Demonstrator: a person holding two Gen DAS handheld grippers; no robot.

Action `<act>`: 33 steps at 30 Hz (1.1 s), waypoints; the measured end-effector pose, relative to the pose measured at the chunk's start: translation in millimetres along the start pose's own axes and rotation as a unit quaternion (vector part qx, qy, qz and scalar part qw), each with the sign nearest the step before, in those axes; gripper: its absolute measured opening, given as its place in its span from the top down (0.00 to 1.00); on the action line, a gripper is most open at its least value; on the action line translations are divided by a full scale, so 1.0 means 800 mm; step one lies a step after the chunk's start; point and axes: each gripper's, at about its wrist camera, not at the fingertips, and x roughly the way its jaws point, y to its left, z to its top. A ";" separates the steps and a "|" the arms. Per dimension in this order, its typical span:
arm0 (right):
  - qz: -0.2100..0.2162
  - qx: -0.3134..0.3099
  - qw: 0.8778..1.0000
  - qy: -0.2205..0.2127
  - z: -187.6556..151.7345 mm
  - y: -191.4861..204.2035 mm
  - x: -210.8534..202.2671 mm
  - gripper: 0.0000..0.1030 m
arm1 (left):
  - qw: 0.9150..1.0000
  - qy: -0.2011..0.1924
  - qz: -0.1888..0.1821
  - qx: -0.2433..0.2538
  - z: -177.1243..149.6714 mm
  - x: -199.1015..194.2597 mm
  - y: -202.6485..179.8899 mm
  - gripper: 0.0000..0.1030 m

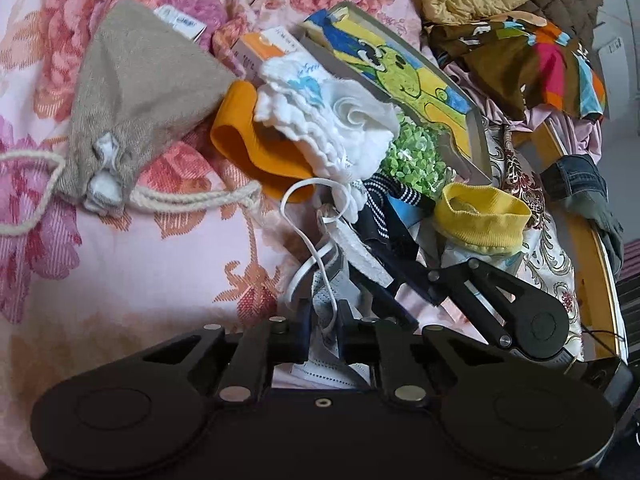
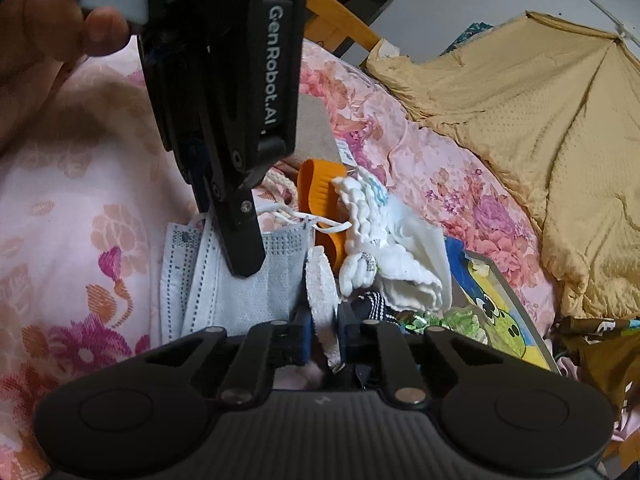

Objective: Organize soft objects
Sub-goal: 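Grasp the grey face masks with the left tool while the right tool grasps a white cartoon card, then carry the masks into the frog tray with the left tool while the right tool drops the card there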

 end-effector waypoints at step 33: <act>-0.090 0.297 0.950 -0.023 0.033 -0.140 -0.265 0.90 | 0.971 -0.092 0.033 0.218 -0.049 -0.089 -0.158 0.97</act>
